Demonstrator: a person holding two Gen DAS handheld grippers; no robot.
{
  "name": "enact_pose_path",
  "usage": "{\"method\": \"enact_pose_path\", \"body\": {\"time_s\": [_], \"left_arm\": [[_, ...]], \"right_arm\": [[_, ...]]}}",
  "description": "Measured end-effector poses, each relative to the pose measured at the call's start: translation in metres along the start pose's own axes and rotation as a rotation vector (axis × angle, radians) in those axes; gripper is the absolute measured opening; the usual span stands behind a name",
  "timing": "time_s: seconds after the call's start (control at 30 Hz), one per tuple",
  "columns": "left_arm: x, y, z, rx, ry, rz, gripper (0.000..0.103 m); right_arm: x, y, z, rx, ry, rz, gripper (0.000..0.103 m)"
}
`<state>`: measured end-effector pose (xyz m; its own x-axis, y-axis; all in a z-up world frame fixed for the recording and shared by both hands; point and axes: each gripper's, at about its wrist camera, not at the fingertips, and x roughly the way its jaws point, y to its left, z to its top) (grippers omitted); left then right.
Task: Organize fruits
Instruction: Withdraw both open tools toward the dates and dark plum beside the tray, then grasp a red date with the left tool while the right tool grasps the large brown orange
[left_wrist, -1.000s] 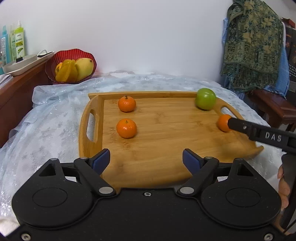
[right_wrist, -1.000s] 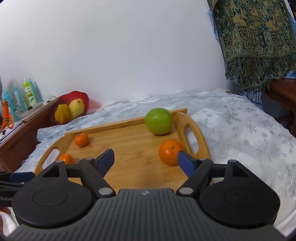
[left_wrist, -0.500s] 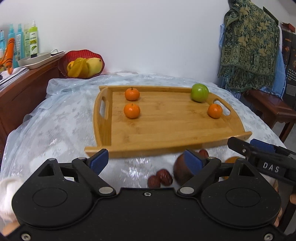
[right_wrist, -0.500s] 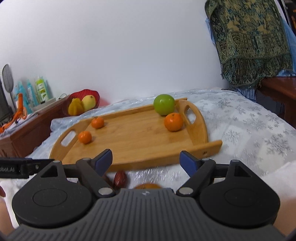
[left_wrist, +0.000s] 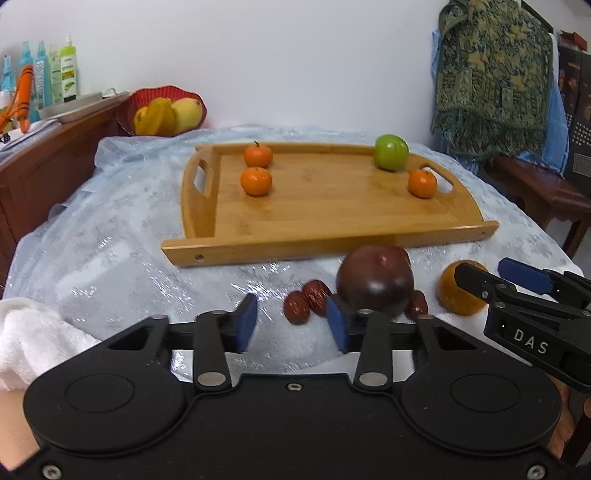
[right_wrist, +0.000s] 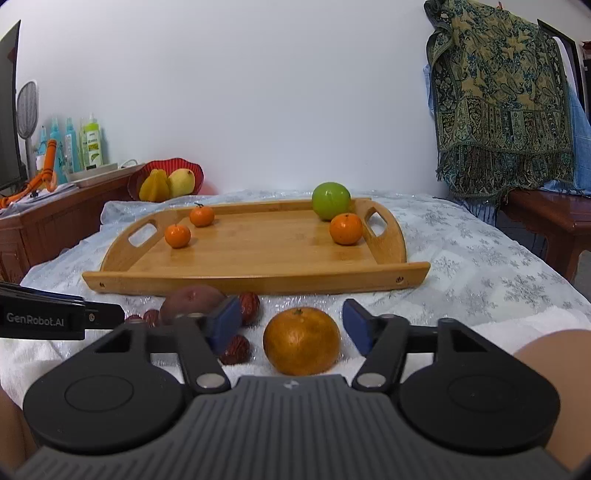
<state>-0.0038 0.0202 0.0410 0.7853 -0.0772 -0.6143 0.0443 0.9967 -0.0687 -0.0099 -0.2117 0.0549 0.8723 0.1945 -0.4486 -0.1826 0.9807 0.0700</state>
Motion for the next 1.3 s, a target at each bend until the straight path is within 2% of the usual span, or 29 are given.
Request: {"method": "enact_pose_path", "body": {"time_s": [0.07, 0.33, 0.6, 0.67, 0.9, 1.03, 1.13, 1.3], "left_arm": [[0.003, -0.001, 0.000, -0.003, 0.007, 0.000, 0.029], [0.020, -0.002, -0.001, 0.006, 0.023, 0.025, 0.027], [0.037, -0.004, -0.006, 0.001, 0.032, 0.020, 0.026], [0.041, -0.005, -0.006, 0.006, 0.027, 0.022, 0.026], [0.048, -0.004, -0.006, 0.020, 0.005, 0.018, 0.026], [0.051, -0.002, -0.005, 0.021, 0.001, 0.013, 0.024], [0.051, -0.001, 0.000, 0.030, 0.006, 0.002, 0.018], [0.046, 0.000, 0.010, 0.042, -0.003, 0.013, 0.018]], "right_arm": [[0.002, 0.001, -0.002, 0.005, 0.017, -0.006, 0.057], [0.006, 0.002, -0.005, 0.008, 0.031, -0.034, 0.056], [0.017, -0.001, -0.006, 0.026, 0.050, -0.060, 0.062], [0.021, -0.002, -0.006, 0.035, 0.061, -0.059, 0.066], [0.039, -0.004, -0.010, 0.084, 0.118, -0.056, 0.067], [0.043, -0.004, -0.010, 0.089, 0.120, -0.060, 0.057], [0.045, -0.005, -0.008, 0.105, 0.114, -0.054, 0.056], [0.043, -0.012, -0.001, 0.149, 0.097, -0.033, 0.055]]}}
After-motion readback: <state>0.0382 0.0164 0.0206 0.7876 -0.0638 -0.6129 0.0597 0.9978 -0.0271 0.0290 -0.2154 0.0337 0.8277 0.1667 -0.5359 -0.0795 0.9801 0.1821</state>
